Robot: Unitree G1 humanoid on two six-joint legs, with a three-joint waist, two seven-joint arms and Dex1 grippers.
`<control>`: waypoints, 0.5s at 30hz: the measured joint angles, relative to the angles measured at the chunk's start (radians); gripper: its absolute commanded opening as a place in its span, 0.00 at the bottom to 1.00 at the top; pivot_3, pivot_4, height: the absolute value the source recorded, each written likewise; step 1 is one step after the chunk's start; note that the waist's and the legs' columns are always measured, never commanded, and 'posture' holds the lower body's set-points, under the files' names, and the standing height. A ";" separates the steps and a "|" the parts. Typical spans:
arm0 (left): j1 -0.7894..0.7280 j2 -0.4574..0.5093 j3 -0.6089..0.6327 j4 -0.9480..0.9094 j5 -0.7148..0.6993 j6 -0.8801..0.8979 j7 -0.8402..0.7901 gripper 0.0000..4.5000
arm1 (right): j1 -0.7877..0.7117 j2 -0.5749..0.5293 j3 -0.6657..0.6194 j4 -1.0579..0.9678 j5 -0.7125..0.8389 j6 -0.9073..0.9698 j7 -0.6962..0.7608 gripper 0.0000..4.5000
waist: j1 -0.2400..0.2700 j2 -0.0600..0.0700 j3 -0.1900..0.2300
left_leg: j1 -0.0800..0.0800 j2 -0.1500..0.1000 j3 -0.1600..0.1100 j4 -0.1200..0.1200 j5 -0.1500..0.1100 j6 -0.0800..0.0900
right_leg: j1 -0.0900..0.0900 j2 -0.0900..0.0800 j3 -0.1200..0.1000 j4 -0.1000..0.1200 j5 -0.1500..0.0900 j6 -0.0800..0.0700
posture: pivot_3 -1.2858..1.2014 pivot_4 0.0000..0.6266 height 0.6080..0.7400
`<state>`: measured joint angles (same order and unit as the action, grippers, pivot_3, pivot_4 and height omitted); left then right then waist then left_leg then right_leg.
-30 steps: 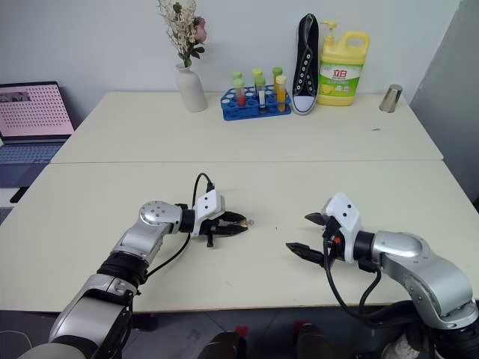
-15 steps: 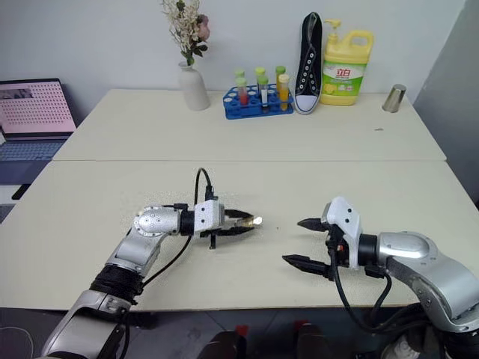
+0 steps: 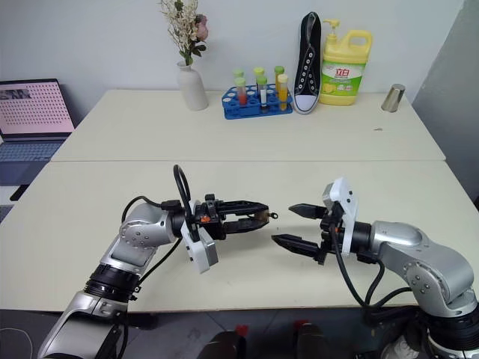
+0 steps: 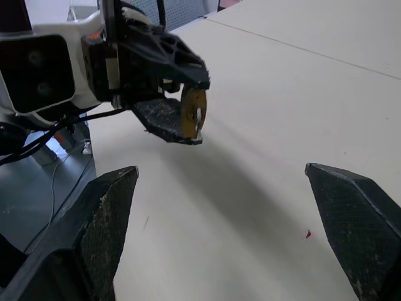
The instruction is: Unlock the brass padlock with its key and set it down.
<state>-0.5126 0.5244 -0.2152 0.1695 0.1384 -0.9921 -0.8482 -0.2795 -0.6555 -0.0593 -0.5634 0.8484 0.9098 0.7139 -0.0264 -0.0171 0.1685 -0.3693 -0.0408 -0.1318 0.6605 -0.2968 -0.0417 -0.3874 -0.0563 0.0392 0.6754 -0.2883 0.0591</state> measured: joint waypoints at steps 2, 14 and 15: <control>0.000 0.002 -0.008 0.004 0.013 -0.001 0.017 0.22 | -0.014 0.003 0.000 0.001 0.011 0.008 -0.009 1.00 | 0.000 0.000 0.000 | 0.000 0.000 0.000 0.000 0.000 0.000 | 0.000 0.000 0.000 0.000 0.000 0.000 | 0.52 0.24 1.00; 0.002 0.028 -0.037 0.005 0.047 -0.001 0.078 0.22 | -0.049 0.036 0.021 0.001 0.039 0.040 -0.064 0.39 | -0.001 0.000 0.000 | 0.000 0.000 0.000 0.000 0.000 0.000 | 0.000 0.000 0.000 0.000 0.000 0.000 | 0.52 0.24 1.00; 0.002 0.028 -0.038 0.005 0.048 -0.001 0.081 0.22 | -0.050 0.036 0.026 0.001 0.039 0.041 -0.064 0.31 | -0.001 0.000 0.000 | 0.000 0.000 0.000 0.000 0.000 0.000 | 0.000 0.001 0.000 0.000 0.000 0.000 | 0.52 0.24 1.00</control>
<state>-0.5105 0.5522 -0.2530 0.1748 0.1869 -0.9933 -0.7671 -0.3292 -0.6196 -0.0335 -0.5623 0.8870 0.9503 0.6502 -0.0277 -0.0170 0.1686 -0.3693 -0.0408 -0.1319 0.6604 -0.2968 -0.0417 -0.3877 -0.0558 0.0389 0.6758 -0.2884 0.0591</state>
